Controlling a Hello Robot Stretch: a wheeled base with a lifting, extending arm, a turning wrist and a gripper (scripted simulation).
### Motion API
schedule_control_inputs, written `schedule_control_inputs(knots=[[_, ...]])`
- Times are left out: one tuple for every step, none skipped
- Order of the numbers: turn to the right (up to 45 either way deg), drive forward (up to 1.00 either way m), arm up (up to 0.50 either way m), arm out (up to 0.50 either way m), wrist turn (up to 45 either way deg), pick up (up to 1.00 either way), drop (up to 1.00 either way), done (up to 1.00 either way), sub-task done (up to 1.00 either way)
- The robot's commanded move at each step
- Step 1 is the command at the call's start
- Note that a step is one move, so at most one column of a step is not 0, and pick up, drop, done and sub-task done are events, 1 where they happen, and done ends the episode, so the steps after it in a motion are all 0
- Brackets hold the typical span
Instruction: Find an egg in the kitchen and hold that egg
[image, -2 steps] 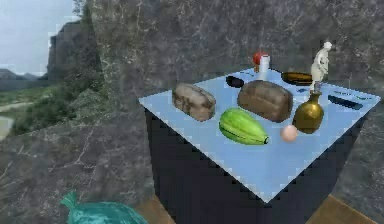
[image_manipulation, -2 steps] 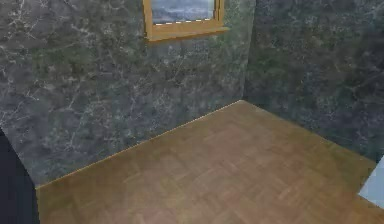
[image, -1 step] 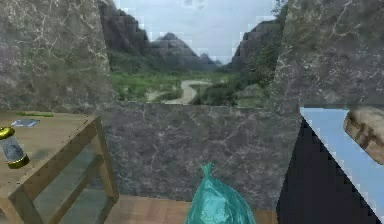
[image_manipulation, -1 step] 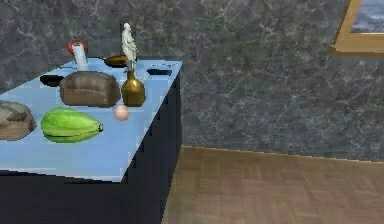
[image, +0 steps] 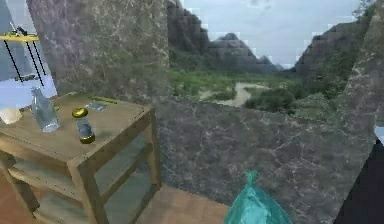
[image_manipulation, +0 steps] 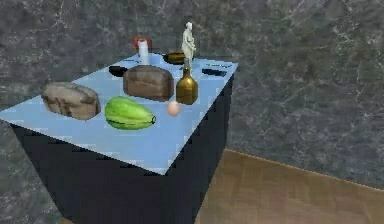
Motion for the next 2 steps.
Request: schedule_control_inputs(knots=[[45.0, 0.00, 0.00, 0.00, 0.0, 0.00, 0.00, 0.00, 0.00], [45.0, 0.00, 0.00, 0.00, 0.0, 0.00, 0.00, 0.00, 0.00]])
